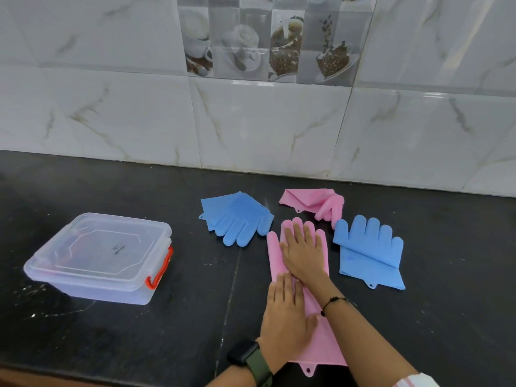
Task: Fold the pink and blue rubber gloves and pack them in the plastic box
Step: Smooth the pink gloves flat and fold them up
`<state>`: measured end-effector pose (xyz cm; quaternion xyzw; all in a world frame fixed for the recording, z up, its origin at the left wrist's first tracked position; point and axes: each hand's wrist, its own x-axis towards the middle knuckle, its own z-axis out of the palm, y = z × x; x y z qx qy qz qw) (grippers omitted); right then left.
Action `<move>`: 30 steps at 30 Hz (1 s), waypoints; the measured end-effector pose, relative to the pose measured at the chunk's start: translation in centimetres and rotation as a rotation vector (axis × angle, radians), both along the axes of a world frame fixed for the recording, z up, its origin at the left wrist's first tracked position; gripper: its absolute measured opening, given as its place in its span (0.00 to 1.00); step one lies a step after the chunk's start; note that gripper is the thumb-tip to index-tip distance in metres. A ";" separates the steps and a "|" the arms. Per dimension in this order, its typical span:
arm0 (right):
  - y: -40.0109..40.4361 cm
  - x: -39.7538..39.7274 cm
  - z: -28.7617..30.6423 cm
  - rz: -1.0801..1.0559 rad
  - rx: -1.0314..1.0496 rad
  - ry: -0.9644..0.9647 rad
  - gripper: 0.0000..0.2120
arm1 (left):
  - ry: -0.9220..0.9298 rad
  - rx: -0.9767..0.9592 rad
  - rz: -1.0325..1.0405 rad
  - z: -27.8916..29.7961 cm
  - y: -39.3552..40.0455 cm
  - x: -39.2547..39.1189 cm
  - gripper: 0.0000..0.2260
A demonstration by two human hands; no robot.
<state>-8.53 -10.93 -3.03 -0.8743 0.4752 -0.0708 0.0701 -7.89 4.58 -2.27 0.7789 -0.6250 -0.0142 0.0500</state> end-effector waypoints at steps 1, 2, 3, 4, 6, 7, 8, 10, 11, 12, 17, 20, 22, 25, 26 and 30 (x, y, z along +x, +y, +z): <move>-0.1 -0.2 -0.2 -0.013 -0.020 -0.003 0.25 | -0.006 -0.030 0.004 0.0 -0.1 -0.1 0.33; -0.2 -0.3 -0.2 -0.021 -0.040 0.000 0.25 | 0.010 -0.015 -0.012 -0.1 -0.1 0.1 0.33; -0.4 -0.2 -0.2 -0.022 -0.053 0.008 0.25 | 0.044 0.015 -0.015 0.0 -0.2 0.3 0.33; -0.7 -0.1 -0.1 -0.018 -0.055 0.020 0.24 | 0.084 0.030 -0.029 -0.2 -0.5 0.5 0.33; -1.3 0.2 0.3 -0.003 -0.043 0.044 0.24 | 0.138 0.113 -0.106 -0.4 -1.5 0.8 0.34; -1.6 0.3 0.5 0.001 -0.036 0.052 0.23 | 0.168 0.148 -0.105 -0.4 -1.9 1.1 0.34; -1.8 0.3 0.6 0.001 -0.033 0.055 0.23 | 0.150 0.153 -0.107 -0.6 -2.3 1.2 0.34; -2.1 0.3 0.7 -0.007 -0.045 0.048 0.23 | 0.106 0.138 -0.115 -1.0 -2.8 1.5 0.33; -2.2 0.3 0.6 -0.009 -0.057 0.039 0.23 | 0.088 0.128 -0.120 -1.0 -2.8 1.6 0.33; -2.3 0.2 0.6 -0.007 -0.071 0.032 0.23 | 0.068 0.120 -0.127 -1.0 -2.7 1.8 0.33; -2.7 0.0 0.5 0.025 0.008 0.012 0.24 | 0.025 0.146 -0.195 -0.9 -2.1 1.5 0.33; -3.0 0.0 1.8 0.037 -0.050 -0.214 0.22 | 0.038 0.225 -0.260 -0.8 -1.8 0.7 0.33; -4.0 -0.1 3.7 0.020 -0.204 -0.373 0.18 | 0.063 0.306 -0.257 -0.5 -1.9 0.3 0.33; -7.0 -0.7 6.6 -0.112 -0.404 -0.356 0.19 | 0.096 0.411 -0.246 0.5 -2.2 0.1 0.33; -8.2 -1.1 7.4 -0.216 -0.417 -0.327 0.21 | 0.101 0.444 -0.251 0.8 -2.3 0.1 0.33; -12.6 -2.7 8.4 -0.548 -0.033 -0.233 0.36 | 0.131 0.558 -0.285 1.9 -3.1 0.6 0.34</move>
